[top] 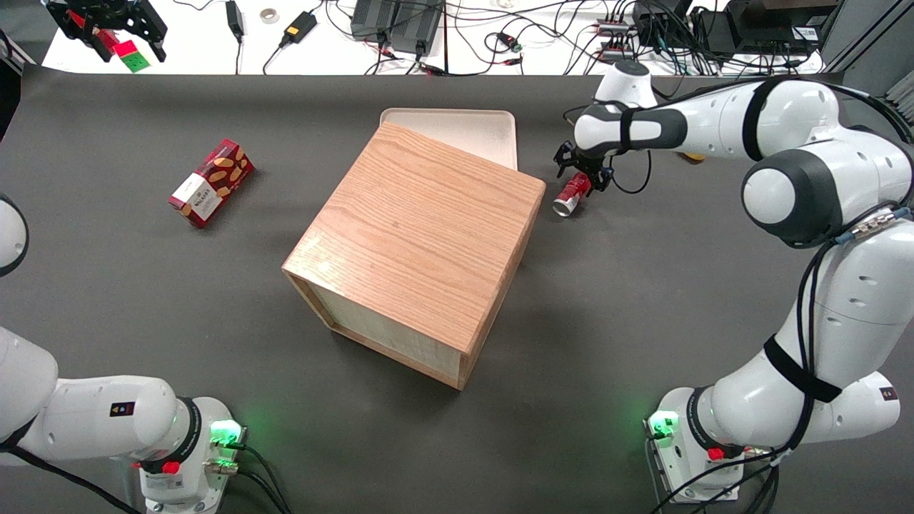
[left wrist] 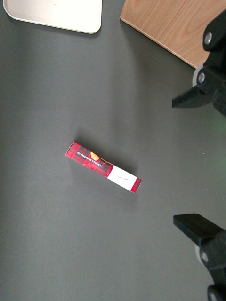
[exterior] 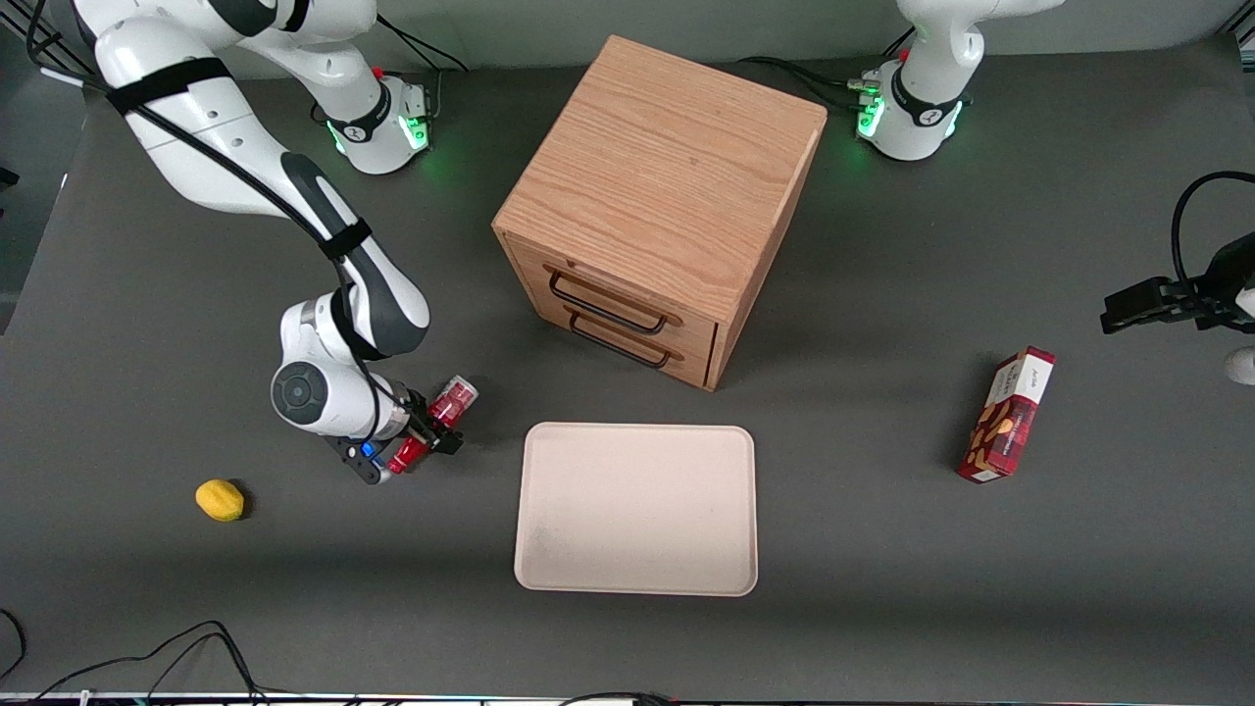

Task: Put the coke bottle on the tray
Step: 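Close the right gripper around the bottle's body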

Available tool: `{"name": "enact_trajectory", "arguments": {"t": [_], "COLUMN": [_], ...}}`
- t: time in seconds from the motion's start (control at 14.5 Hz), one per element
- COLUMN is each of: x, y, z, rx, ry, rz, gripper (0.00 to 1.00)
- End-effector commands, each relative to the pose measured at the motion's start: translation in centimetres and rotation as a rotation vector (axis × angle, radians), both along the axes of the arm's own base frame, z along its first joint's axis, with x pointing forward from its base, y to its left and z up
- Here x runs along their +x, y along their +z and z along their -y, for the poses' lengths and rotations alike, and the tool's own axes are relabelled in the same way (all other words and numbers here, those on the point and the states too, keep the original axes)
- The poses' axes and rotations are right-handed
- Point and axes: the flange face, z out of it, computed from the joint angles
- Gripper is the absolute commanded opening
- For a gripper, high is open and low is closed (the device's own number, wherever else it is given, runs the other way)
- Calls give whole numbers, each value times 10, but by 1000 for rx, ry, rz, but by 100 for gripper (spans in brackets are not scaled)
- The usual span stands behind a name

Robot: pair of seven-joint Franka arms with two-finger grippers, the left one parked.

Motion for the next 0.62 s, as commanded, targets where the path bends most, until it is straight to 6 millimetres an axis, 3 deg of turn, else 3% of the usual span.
{"name": "enact_trajectory", "arguments": {"t": [0.0, 0.34, 0.41, 0.55], "x": [-3, -1, 1, 9], "y": [-2, 8, 17, 60], "z": [-3, -6, -13, -19], "rx": [-26, -20, -12, -18], "ry": [10, 27, 39, 69], "rz": [21, 31, 45, 55], "gripper": [0, 0, 0, 0]}}
